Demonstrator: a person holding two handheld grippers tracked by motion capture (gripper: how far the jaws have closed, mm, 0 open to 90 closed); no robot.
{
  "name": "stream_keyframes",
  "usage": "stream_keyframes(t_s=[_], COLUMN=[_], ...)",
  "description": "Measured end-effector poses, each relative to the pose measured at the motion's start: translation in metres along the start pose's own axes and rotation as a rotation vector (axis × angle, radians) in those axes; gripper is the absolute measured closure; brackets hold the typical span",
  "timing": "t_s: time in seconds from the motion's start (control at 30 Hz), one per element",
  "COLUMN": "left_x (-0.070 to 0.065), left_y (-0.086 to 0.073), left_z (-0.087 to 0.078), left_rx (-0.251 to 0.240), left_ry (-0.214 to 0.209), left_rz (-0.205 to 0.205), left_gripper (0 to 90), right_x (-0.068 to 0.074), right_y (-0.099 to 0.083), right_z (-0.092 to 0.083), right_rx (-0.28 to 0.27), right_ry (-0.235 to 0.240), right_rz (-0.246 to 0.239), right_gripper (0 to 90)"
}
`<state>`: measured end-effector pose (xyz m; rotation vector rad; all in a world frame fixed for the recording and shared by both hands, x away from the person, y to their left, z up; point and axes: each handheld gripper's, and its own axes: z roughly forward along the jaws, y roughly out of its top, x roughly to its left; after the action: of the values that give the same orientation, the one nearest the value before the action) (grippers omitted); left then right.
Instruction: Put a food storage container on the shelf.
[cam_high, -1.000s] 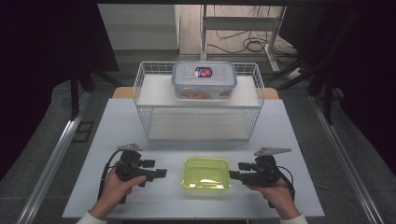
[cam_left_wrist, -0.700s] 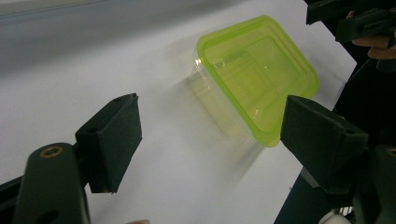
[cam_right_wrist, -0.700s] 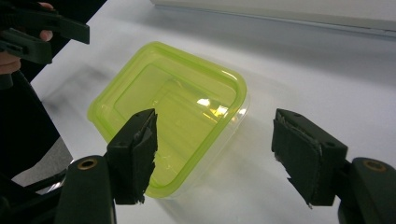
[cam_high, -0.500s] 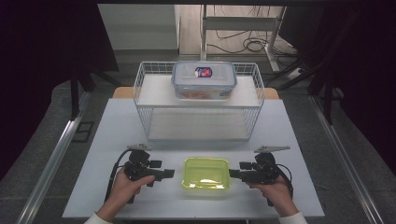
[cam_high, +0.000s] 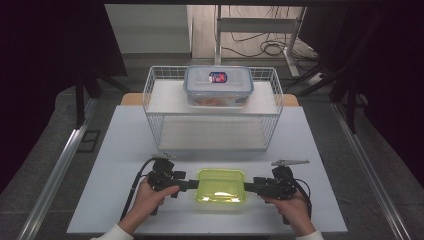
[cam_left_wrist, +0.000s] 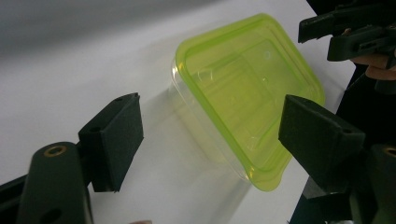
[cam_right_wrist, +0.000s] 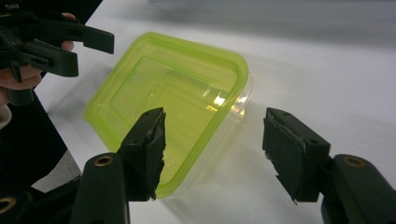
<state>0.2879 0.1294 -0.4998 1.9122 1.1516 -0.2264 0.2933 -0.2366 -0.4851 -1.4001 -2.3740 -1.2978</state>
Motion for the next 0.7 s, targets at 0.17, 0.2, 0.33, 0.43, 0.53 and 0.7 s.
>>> stream_keyframes(t_s=[0.17, 0.2, 0.33, 0.43, 0.53, 0.7], left_x=[0.003, 0.004, 0.003, 0.003, 0.005, 0.005], left_y=[-0.002, -0.002, -0.002, -0.005, -0.007, -0.007], left_z=[0.008, 0.01, 0.016, 0.02, 0.023, 0.024], left_rx=[0.025, 0.033, 0.045, 0.045, 0.056, 0.06], left_ry=[-0.021, -0.031, -0.056, -0.078, -0.094, -0.108], left_rz=[-0.035, -0.034, -0.057, -0.08, -0.102, -0.096], left_gripper=[24.9, 25.4, 30.0, 38.0, 42.5, 54.3], right_x=[0.0, 0.0, 0.0, 0.0, 0.0, 0.001], right_y=[0.0, 0.0, 0.0, -0.001, -0.001, -0.003], right_z=[0.007, 0.008, 0.011, 0.016, 0.019, 0.025], right_rx=[0.011, 0.013, 0.018, 0.03, 0.044, 0.07], right_ry=[0.002, 0.002, 0.005, 0.018, 0.023, 0.029], right_rz=[0.007, 0.006, 0.005, 0.009, 0.004, -0.001], right_gripper=[40.9, 41.4, 43.2, 46.9, 49.7, 58.1])
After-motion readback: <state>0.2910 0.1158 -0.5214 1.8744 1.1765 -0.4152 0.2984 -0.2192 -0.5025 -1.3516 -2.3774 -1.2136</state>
